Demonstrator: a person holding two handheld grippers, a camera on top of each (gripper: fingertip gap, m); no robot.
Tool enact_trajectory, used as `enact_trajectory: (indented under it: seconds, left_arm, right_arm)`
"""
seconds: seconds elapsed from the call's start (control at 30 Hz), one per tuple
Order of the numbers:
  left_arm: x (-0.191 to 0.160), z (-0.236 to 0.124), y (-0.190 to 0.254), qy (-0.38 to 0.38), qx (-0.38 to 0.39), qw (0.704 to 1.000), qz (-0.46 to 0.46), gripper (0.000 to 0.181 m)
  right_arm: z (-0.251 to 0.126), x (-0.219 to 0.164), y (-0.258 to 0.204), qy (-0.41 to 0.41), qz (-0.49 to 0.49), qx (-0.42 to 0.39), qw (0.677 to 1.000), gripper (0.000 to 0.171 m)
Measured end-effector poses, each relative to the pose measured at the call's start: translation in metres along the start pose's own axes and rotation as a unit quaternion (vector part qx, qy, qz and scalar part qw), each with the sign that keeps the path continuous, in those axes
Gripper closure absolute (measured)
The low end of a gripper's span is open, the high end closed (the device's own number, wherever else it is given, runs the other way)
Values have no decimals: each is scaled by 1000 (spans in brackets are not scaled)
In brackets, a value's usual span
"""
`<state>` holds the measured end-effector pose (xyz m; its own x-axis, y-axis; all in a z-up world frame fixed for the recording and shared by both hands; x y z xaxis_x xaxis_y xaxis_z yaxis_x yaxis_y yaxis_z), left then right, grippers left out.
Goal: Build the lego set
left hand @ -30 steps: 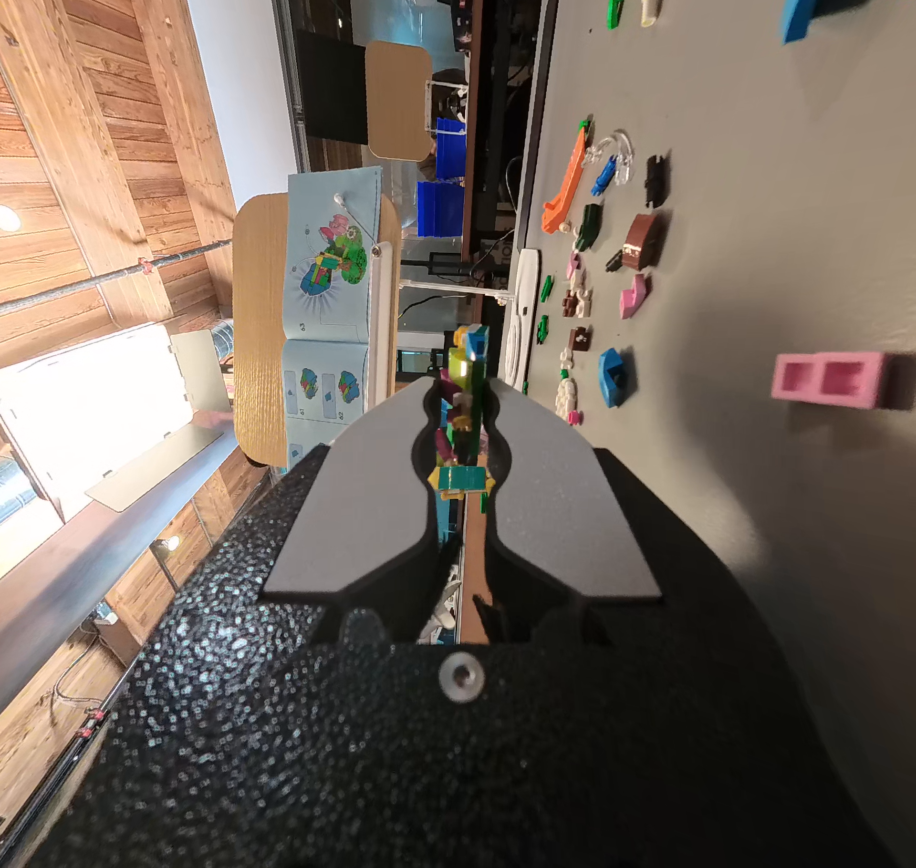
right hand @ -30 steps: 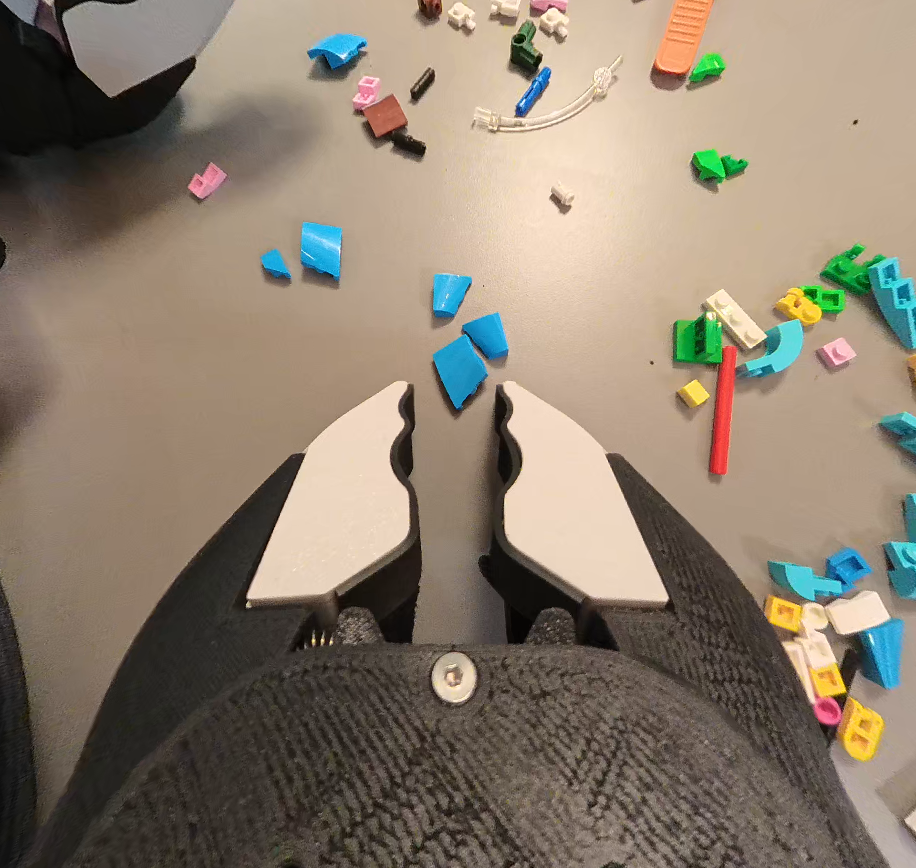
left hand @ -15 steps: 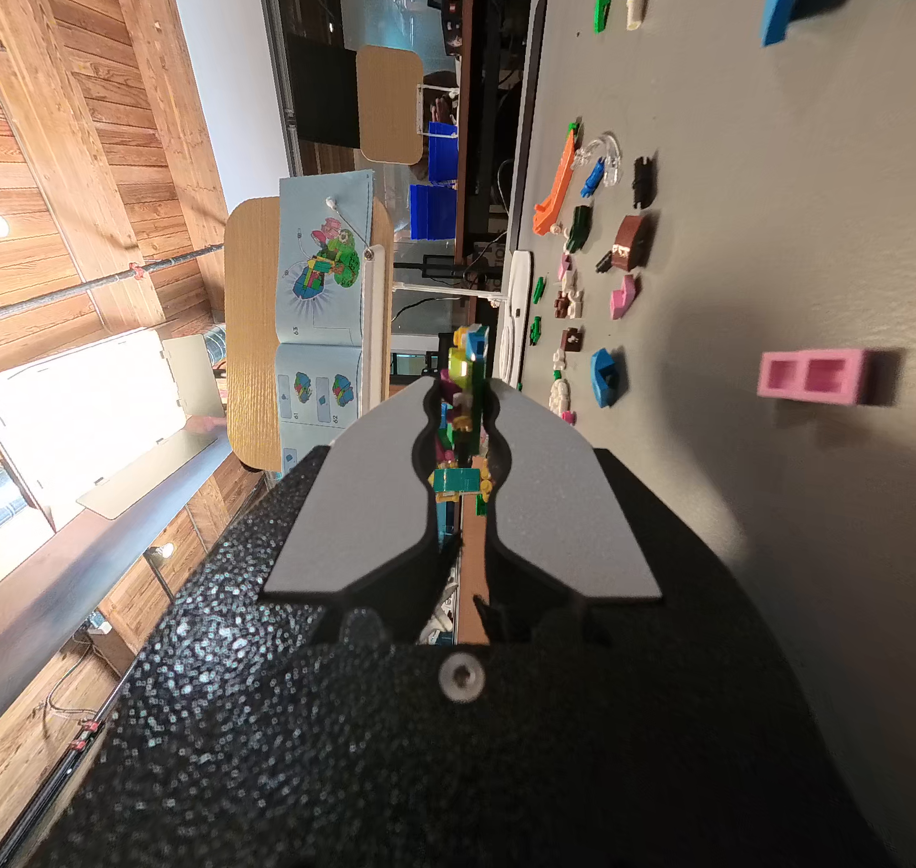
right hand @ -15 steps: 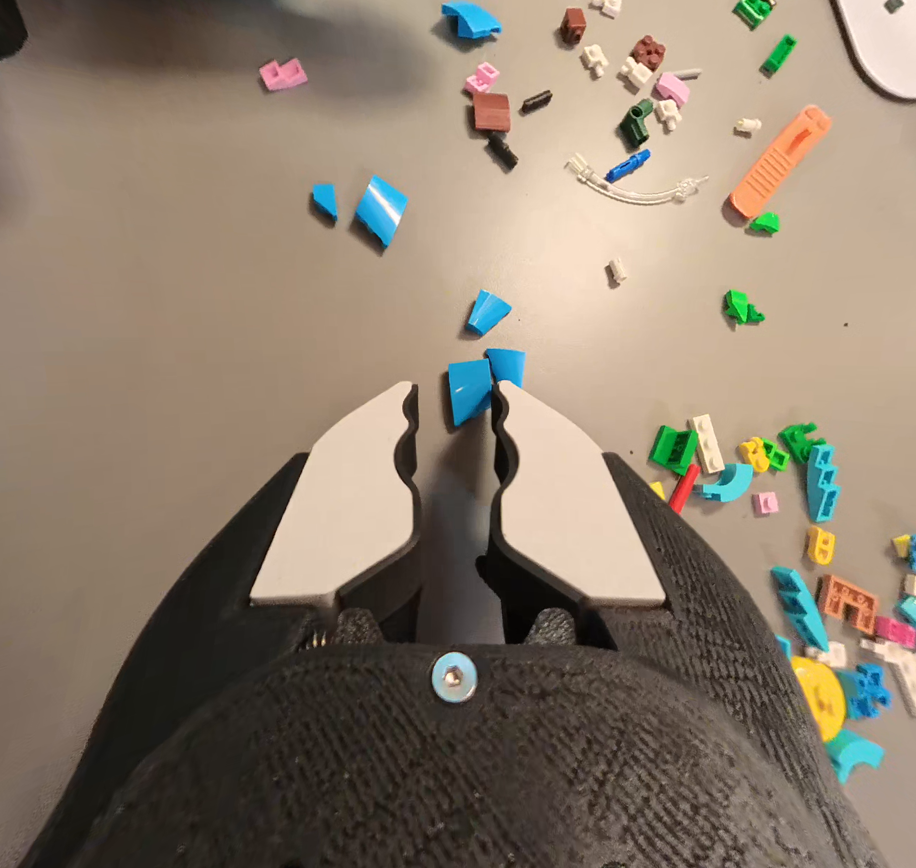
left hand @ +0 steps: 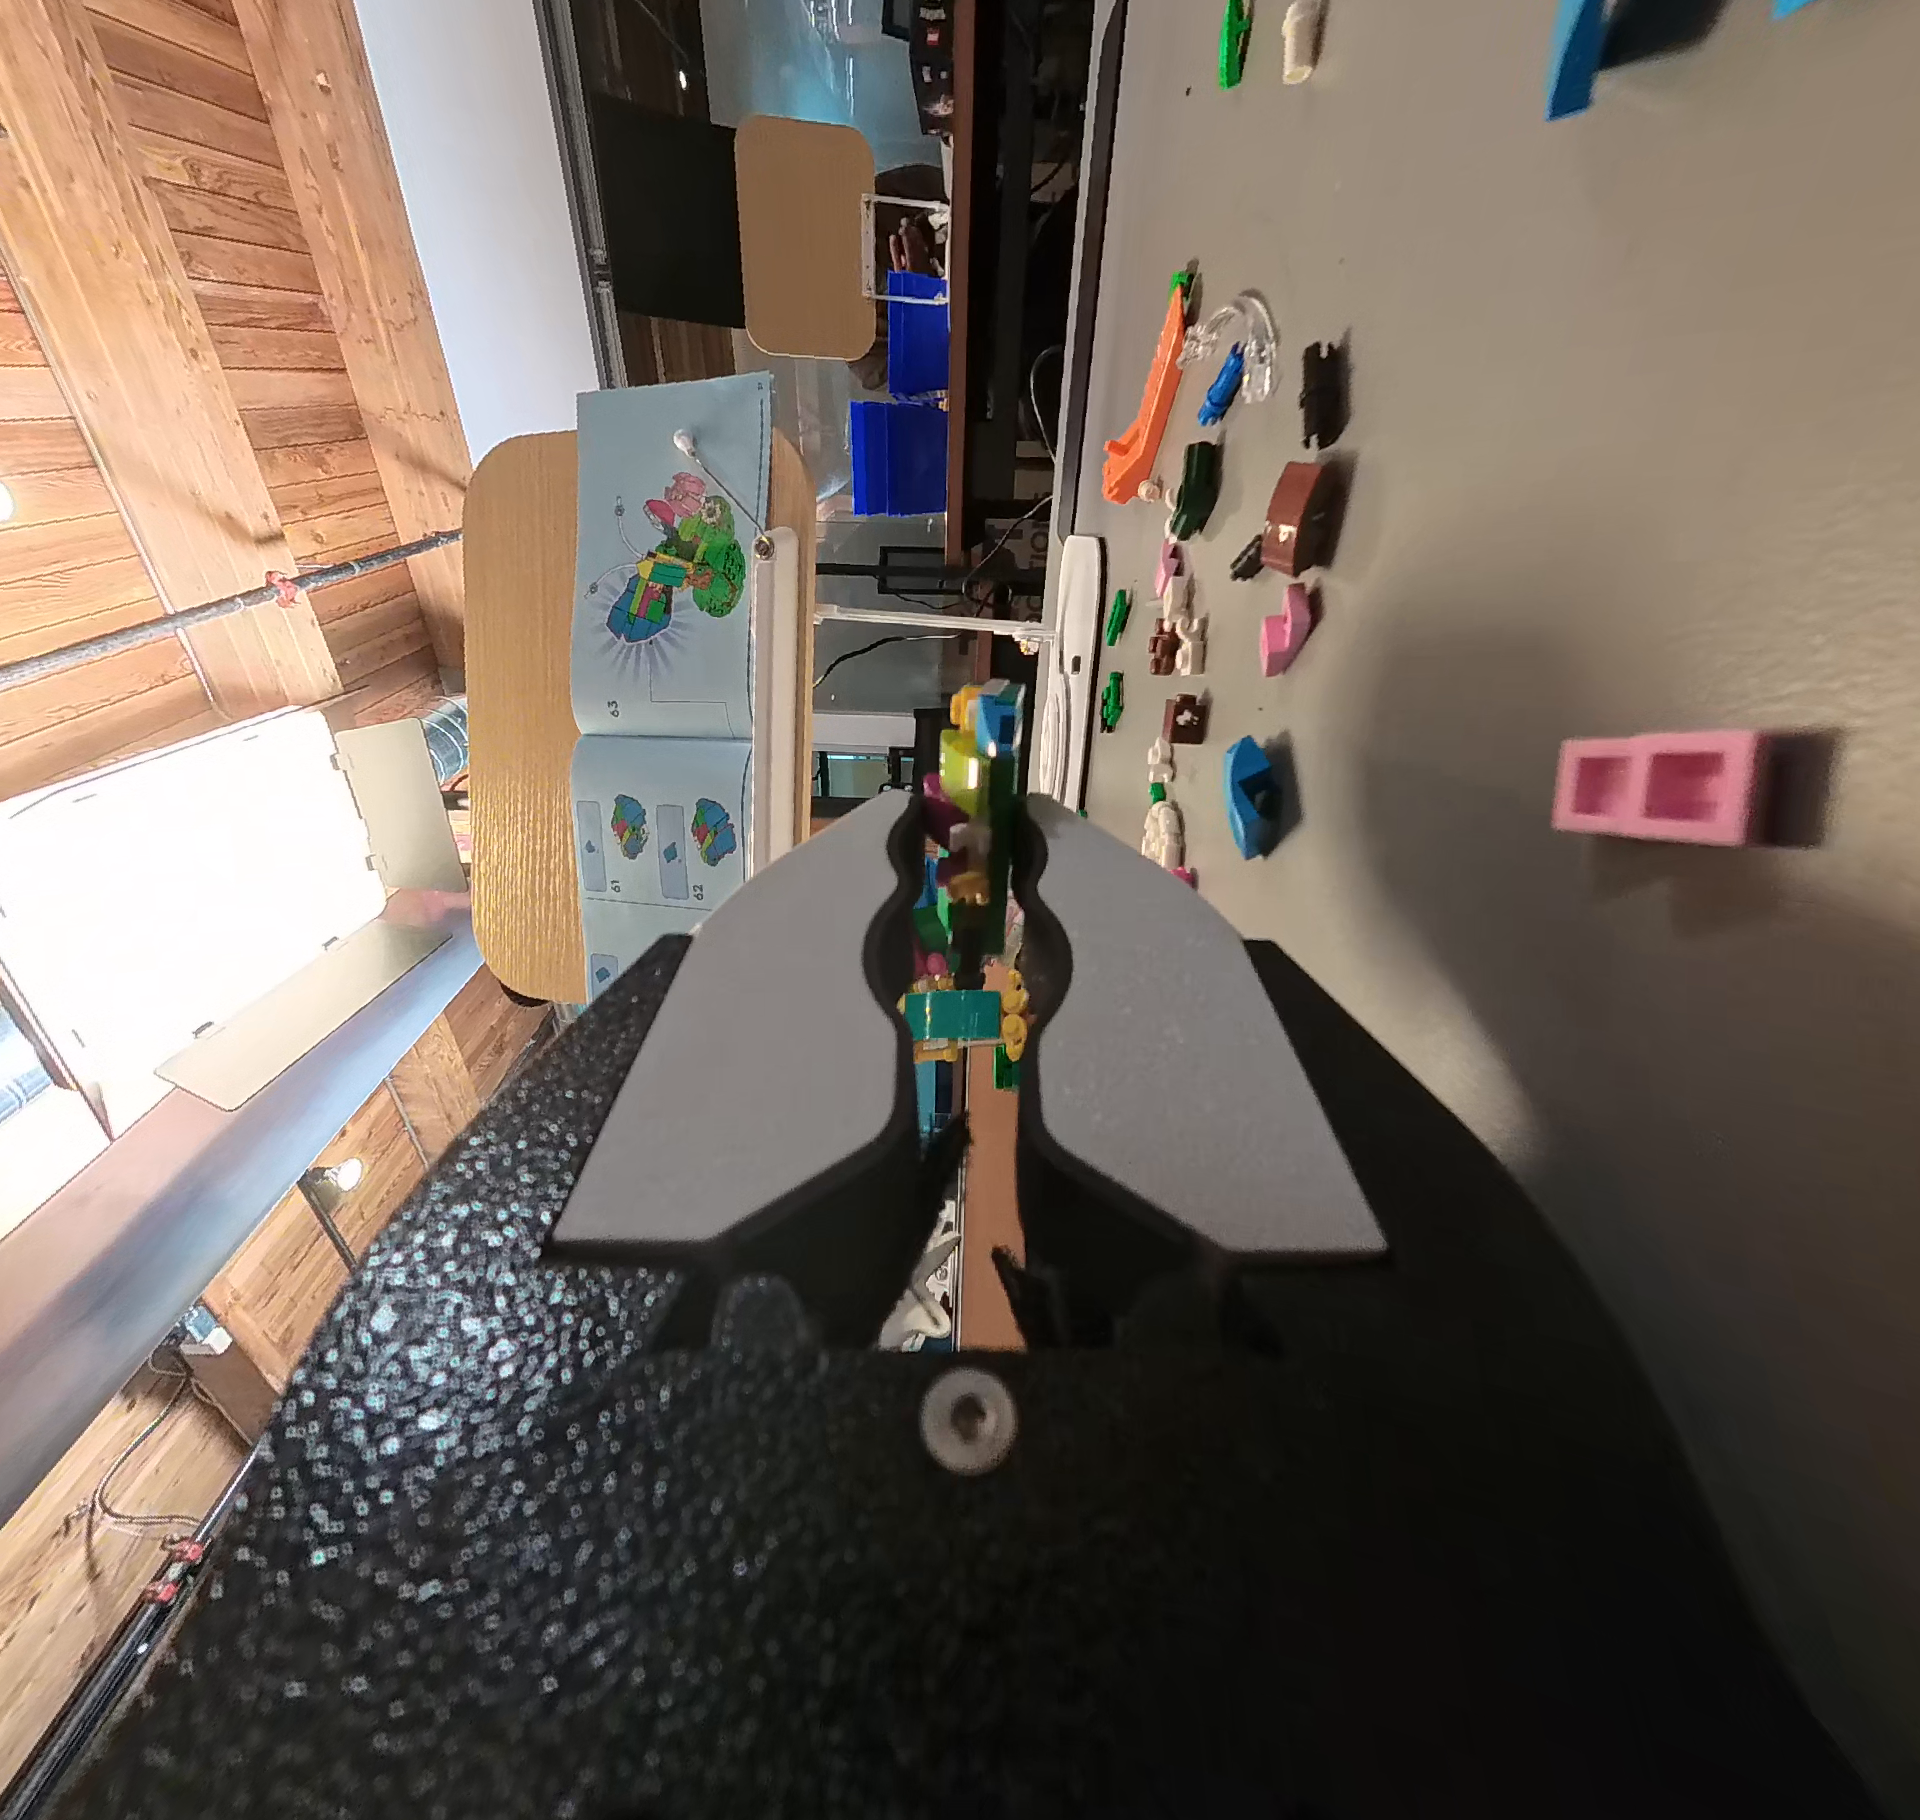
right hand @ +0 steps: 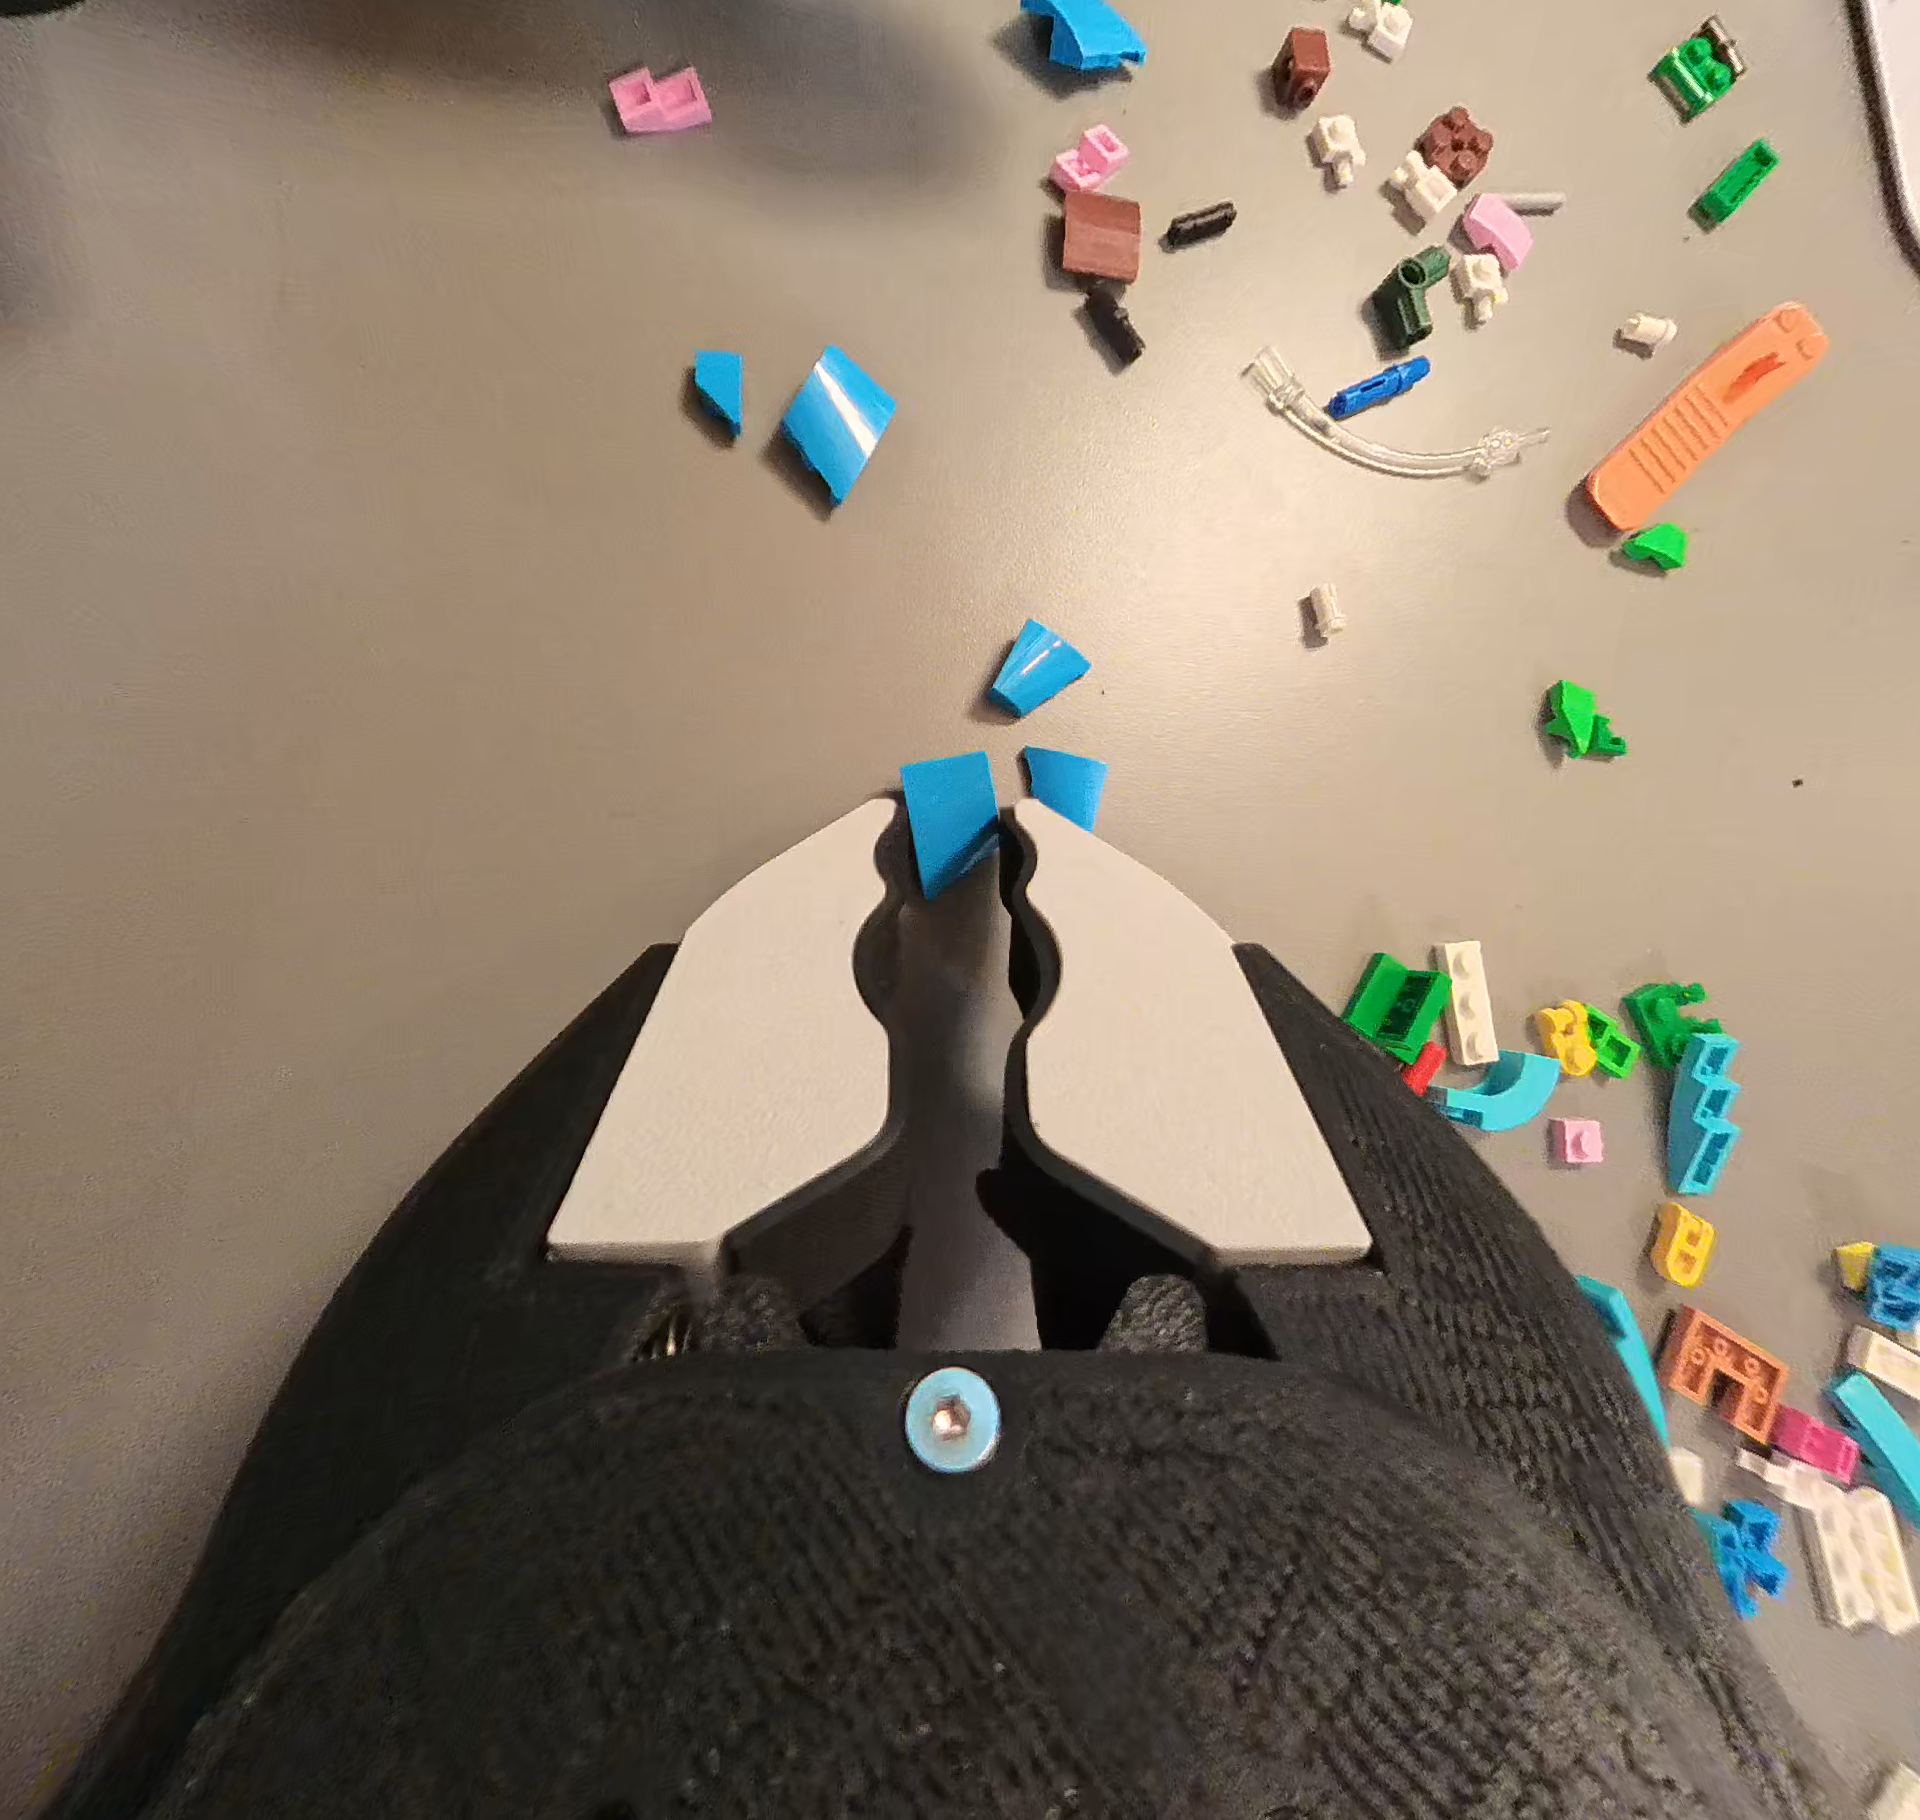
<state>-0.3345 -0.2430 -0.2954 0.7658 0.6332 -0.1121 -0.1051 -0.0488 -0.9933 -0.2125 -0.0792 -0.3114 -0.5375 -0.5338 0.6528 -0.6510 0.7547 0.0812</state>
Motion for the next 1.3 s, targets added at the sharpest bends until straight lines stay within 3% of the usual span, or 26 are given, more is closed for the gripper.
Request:
enact_trajectory:
  seconds: [0.27, 0.53, 0.73, 1.3]
  left_arm:
    - [4, -1, -2, 11, 6, 1000, 1, 166]
    - [14, -3, -5, -6, 5, 1000, 4, 166]
    - [21, -8, -9, 0, 20, 1000, 16, 167]
    - [23, -9, -9, 7, 29, 999, 36, 167]
  right_arm:
    - [1, 9, 8, 36, 71, 22, 997, 157]
    - [11, 110, 13, 163, 96, 33, 981, 157]
    - [31, 139, 13, 133, 66, 38, 988, 157]
    - [34, 132, 9, 47, 42, 63, 996, 157]
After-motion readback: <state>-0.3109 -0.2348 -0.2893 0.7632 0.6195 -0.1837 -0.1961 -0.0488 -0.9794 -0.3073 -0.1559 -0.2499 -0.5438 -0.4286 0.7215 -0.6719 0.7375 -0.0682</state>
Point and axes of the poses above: each gripper's, where its closed fingertips meet, z out along the fingers, x out of its top, y = z × x across the jaws, the point moved 5 cm from there along -z, back along the fingers, and after that the axes turned 8 degrees about z, right-handed, at the moved point
